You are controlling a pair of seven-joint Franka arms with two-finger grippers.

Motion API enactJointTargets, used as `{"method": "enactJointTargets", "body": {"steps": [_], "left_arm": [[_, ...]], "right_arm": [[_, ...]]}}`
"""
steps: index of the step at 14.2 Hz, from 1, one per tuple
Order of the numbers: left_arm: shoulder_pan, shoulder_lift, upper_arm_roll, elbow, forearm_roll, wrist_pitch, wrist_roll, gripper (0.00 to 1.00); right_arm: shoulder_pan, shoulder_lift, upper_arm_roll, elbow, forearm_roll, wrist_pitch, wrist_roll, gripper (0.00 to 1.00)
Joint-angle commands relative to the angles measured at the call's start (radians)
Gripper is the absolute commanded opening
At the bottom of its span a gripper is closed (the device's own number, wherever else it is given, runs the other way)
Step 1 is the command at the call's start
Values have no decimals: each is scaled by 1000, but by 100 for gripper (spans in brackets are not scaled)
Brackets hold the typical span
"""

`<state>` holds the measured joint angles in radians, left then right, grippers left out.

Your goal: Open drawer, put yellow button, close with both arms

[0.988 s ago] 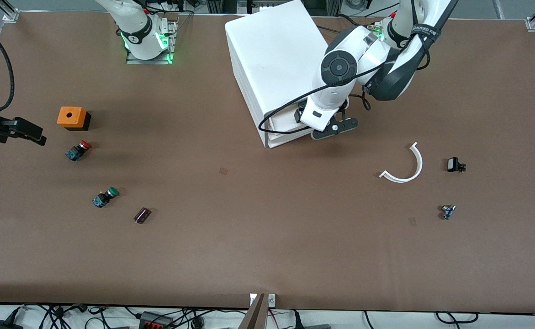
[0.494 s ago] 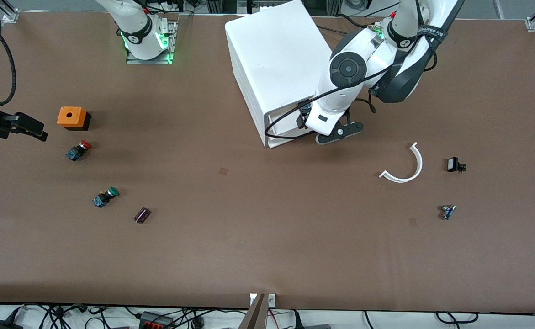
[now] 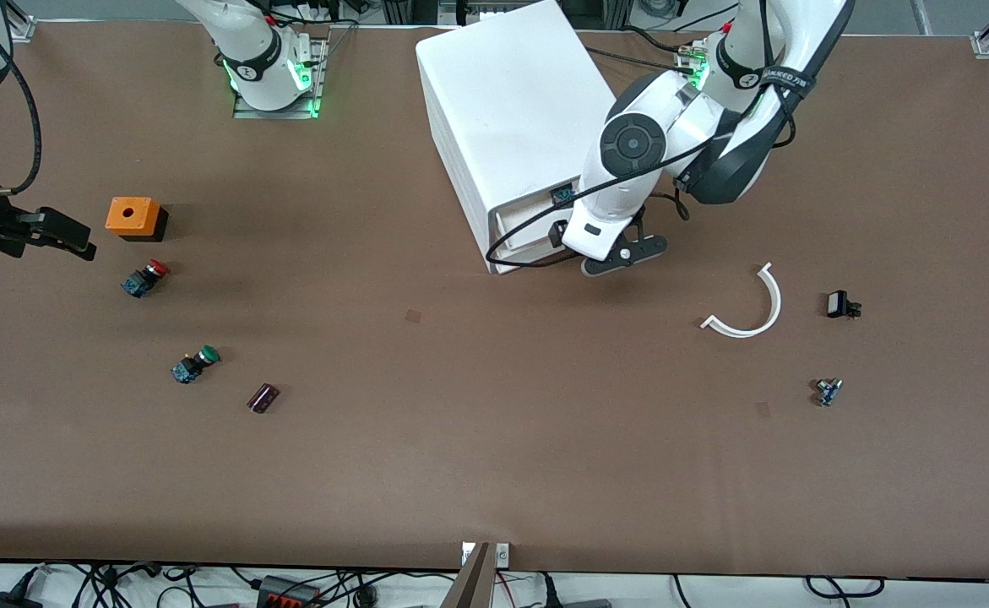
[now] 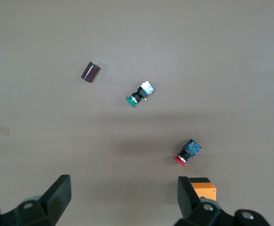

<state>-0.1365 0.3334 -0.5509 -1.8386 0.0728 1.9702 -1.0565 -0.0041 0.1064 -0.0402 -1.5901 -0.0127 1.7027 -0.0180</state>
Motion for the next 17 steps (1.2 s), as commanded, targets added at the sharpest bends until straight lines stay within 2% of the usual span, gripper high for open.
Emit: {"method": "enactJointTargets", "body": {"steps": [1,3,8,11,14,17], "left_arm": [[1,-24,-55,-34,22,-7,-49,100],[1,-27,-79,-42,22,-16,-63,100],[9,-28,-80,-36,22,-17,-60,100],[72,-31,-80,-2,27,-19,-28,100],[127,-44,-66,68,39,-46,91,100],[224,-42,-67,142,135,-149,301,100]], "right_arm": [[1,-20,2,-31,-12,12,-7,100],[1,-24,-1,-28,-12,5,-8,100],[3,-25,0,-30,-12,0,-8,100],[3,-20,0,-30,-12,8,-7,100],[1,-19,0,-33,-12,9,-7,100],[-2,-19,0,-34,-12,6,-7,100]]}}
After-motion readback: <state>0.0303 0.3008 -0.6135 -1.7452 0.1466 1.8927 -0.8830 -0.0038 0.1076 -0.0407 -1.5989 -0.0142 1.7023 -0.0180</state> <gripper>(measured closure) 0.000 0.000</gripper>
